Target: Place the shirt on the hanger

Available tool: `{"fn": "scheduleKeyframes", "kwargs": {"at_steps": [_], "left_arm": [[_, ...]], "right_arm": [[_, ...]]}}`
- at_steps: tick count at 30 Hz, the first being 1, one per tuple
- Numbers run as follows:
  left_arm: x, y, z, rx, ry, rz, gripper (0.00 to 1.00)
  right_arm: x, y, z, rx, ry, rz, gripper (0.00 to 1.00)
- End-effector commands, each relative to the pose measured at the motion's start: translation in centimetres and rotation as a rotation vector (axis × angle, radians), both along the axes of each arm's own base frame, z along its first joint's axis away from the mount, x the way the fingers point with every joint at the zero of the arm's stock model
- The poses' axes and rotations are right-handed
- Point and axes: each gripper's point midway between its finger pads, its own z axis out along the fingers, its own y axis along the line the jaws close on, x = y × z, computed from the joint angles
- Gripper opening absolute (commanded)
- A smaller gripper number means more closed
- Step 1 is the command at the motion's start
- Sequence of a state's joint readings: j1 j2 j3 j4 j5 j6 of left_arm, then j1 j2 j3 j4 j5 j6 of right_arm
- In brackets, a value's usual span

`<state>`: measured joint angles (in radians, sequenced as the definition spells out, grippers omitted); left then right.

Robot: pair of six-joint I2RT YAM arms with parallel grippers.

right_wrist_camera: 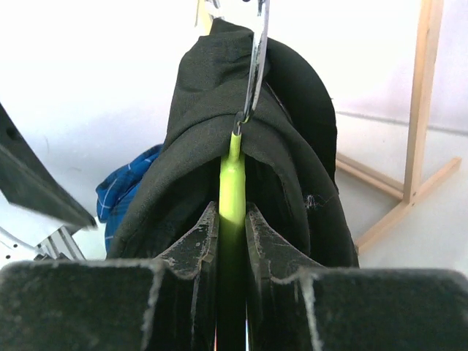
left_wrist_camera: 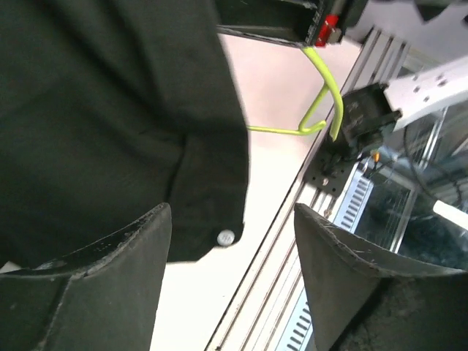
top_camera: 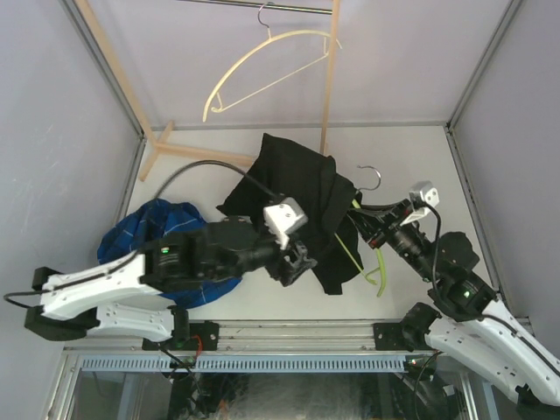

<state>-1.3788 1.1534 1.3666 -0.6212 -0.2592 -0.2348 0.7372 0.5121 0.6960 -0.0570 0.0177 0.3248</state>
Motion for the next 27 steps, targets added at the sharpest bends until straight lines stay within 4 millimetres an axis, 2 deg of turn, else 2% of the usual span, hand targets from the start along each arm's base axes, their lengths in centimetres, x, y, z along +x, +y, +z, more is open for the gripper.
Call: {"fn": "scheduleKeyframes", "kwargs": {"at_steps": [1,4,9,14,17,20,27], "left_arm": [[0.5,3.7,5.6,-0.203,-0.073,0.063,0.74],[1.2,6.3,5.7,-0.229,-0.097,0.132,0.78],[3.4,11.7,5.0,-0.293,-0.145,0.331,0.91],[5.1,15.6,3.7,-0.330,-0.184,0.486,0.95],[4.8,16.1,3.3,-0.361,-0.204,0.459,0.95],[4.2,15.6,3.1,-0.388,-0.230,0.400,0.93],[4.0,13.8,1.6,-0.327,-0.253,0.337,0.74]], "right_arm": [[-2.1,-2.2,6.4,0.125,-0.243,-0.014,0.00],[-3.2,-3.0,6.5,0.111,-0.266,-0.004,0.00],[-5.8,-3.6,6.3,0.064,-0.261,0.066,0.00],[-9.0,-3.6,5.7,0.001,-0.244,0.195,0.00],[-10.6,-3.5,5.5,-0.033,-0.227,0.266,0.00],[-12.0,-3.4,5.5,-0.051,-0.218,0.325,0.00],[-13.6,-3.1,5.7,-0.043,-0.206,0.403,0.00]]}}
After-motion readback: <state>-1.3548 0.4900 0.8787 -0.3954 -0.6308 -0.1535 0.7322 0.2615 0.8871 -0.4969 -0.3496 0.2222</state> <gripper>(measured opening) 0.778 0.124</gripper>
